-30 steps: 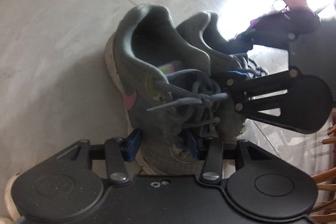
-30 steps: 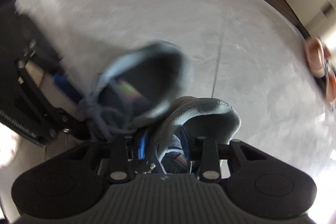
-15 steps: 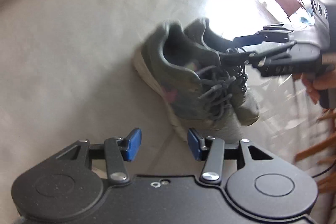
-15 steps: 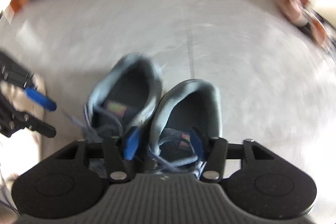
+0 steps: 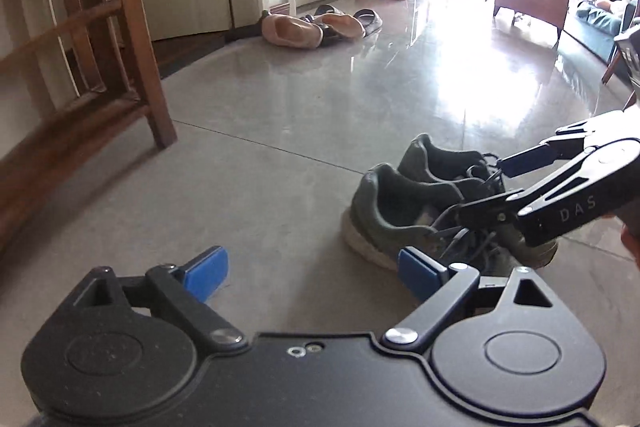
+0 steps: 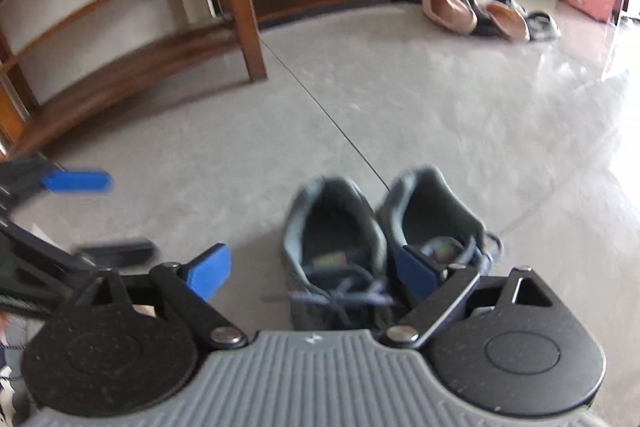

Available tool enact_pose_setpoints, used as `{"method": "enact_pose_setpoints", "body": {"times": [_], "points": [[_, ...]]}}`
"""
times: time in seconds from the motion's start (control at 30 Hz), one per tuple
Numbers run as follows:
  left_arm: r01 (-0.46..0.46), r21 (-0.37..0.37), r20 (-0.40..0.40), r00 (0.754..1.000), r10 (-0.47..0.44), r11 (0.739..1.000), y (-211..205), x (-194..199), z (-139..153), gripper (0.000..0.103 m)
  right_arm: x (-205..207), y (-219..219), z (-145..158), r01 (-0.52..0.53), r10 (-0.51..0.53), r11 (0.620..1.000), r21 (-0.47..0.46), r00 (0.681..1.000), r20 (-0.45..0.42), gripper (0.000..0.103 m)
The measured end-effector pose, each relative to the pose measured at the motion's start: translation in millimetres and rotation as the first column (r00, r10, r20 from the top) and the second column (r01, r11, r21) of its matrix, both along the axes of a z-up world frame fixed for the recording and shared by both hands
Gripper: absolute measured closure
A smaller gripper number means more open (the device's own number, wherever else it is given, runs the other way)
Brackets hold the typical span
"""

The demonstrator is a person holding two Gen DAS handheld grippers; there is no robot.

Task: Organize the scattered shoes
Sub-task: 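Pass the left tool's grey sneaker into the right tool beside the other sneaker, then carry both grey sneakers with the right tool toward the wooden shoe rack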

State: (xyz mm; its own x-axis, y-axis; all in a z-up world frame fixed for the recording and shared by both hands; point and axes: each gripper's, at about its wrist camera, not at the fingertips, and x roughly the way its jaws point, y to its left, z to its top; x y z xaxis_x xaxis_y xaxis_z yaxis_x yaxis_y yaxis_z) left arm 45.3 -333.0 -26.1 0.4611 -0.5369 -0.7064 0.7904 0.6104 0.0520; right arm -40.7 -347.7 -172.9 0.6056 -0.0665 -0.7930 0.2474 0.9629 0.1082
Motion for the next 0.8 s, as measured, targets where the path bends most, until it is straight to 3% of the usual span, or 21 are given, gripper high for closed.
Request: {"method": "enact_pose_setpoints", "body": {"times": [0.17, 0.4, 0.67, 0.8], "points": [[-0.008, 0.007, -0.013, 1.000, 0.008, 1.000, 1, 1, -2, 0.010, 20, -14, 4, -0.048, 0.047, 0.999, -0.026, 0.999, -0.027, 0.011], [0.018, 0.012, -0.002, 1.000, -0.018, 1.000, 1, -11, 5, 0.009, 72, -39, -31, -0.020, 0.017, 1.000, -0.015, 0.983, -0.183, 0.011], [-0.009, 0.016, -0.058, 0.998, 0.010, 1.000, 3, -6, -3, 0.009, 96, -30, -53, -0.092, 0.076, 0.995, -0.048, 0.960, -0.268, 0.011], [-0.009, 0.014, -0.050, 0.999, 0.010, 1.000, 4, -6, -7, 0.009, 103, -31, -64, -0.091, 0.073, 0.995, -0.046, 0.951, -0.299, 0.011]]}}
